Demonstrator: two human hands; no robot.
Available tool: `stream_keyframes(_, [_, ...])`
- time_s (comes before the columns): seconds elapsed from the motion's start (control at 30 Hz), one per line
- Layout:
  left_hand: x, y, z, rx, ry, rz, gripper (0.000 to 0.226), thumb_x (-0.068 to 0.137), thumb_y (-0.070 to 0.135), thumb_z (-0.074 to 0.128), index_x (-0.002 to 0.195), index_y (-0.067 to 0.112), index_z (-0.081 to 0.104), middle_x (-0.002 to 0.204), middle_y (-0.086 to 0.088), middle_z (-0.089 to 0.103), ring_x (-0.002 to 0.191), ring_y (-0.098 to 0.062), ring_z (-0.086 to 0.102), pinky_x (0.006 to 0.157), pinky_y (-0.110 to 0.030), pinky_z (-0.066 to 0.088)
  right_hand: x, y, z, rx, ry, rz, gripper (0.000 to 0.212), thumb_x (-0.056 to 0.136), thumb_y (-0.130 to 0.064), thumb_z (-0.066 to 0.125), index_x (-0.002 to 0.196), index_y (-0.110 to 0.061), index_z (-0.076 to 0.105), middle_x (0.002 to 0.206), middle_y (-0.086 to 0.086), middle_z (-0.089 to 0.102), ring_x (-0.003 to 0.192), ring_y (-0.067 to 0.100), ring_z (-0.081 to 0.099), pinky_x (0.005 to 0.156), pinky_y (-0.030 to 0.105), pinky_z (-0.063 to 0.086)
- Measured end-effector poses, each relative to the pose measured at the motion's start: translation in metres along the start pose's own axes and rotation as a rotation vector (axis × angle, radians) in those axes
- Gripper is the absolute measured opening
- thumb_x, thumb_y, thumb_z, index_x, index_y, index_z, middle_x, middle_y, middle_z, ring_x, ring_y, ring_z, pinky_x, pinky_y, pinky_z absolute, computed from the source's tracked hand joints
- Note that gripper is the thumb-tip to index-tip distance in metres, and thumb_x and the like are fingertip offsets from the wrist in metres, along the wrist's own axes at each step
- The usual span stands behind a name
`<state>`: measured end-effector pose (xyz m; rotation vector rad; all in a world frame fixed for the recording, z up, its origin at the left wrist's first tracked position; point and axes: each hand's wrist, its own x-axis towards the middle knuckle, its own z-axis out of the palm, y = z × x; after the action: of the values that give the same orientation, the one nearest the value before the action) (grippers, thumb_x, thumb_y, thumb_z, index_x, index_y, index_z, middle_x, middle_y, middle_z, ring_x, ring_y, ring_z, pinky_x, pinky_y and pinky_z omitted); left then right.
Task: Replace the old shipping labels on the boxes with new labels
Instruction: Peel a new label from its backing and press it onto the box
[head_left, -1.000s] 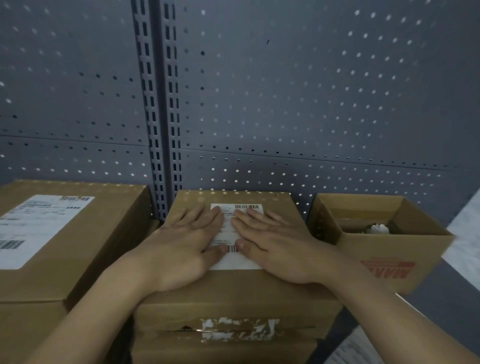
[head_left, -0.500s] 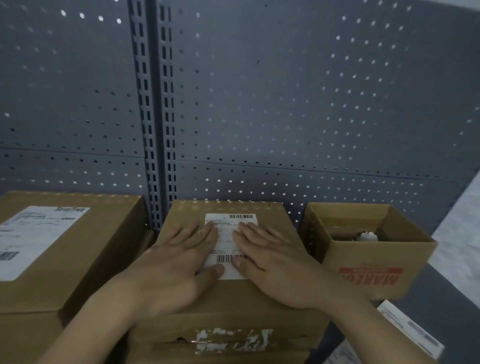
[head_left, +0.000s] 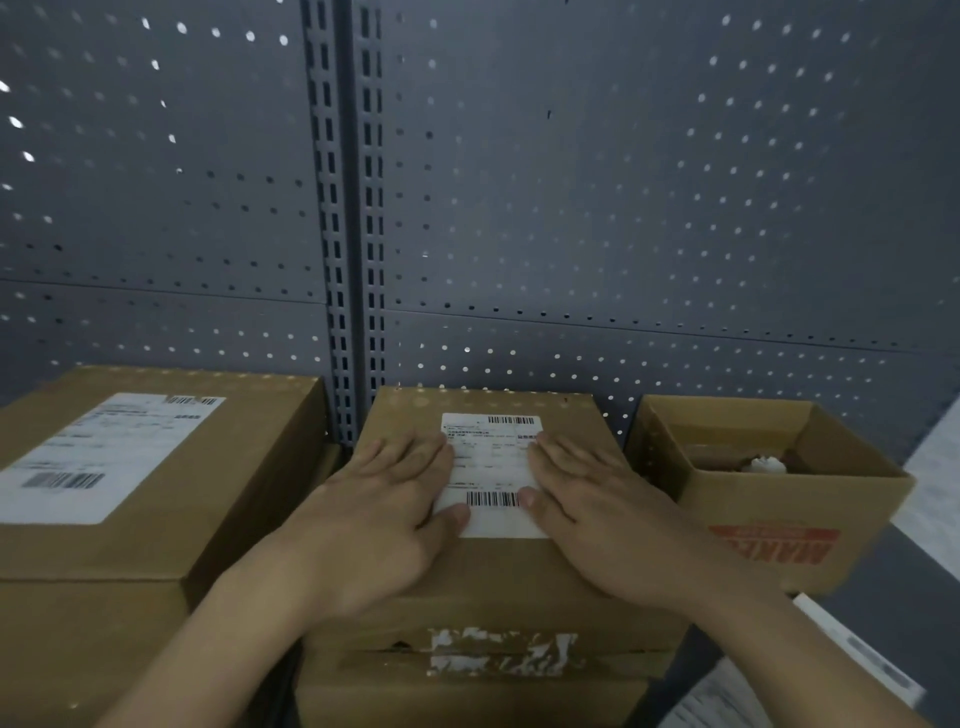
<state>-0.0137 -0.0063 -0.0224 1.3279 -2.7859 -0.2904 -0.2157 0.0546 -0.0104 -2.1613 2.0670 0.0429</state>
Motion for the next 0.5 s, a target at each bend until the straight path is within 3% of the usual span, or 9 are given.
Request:
stream_keyframes(0.13, [0.0029, -0.0014, 0.0001, -0.006, -0.014, -0.002, 0.066, 0.102, 0.056, 0.020, 0.156, 0.030, -0.008, 0.162, 0.015, -0.015, 0.147, -0.002, -0.018, 0.109, -0.019, -0.017, 0.0046, -0.0002, 0.0025, -0.036, 0.030, 0.004, 0.061, 0.105, -0.048, 0.012, 0.157, -0.020, 0.003, 0.165, -0.005, -0.003, 0.150, 0.007, -0.006, 0.120, 0.029, -0.005])
stream_keyframes(0.37, [0.0041, -0.0071, 0.0057, -0.080, 0.042, 0.004, 0.060, 0.104, 0.052, 0.021, 0.156, 0.034, -0.001, 0.162, 0.019, -0.010, 0.145, 0.002, -0.016, 0.110, -0.018, -0.015, 0.0003, 0.0058, 0.0039, 0.110, 0.095, -0.017, 0.057, 0.104, -0.051, 0.019, 0.157, -0.030, 0.011, 0.163, -0.015, 0.000, 0.148, 0.001, -0.005, 0.111, 0.018, -0.007])
stream_keyframes(0.5, [0.0073, -0.0082, 0.0077, -0.086, 0.057, 0.001, 0.060, 0.104, 0.051, 0.024, 0.157, 0.034, 0.002, 0.161, 0.020, -0.008, 0.147, 0.000, -0.013, 0.110, -0.019, -0.014, 0.0034, 0.0069, 0.0046, 0.086, 0.085, -0.029, 0.056, 0.105, -0.050, 0.020, 0.156, -0.030, 0.012, 0.163, -0.015, 0.002, 0.149, 0.002, -0.003, 0.113, 0.021, -0.003])
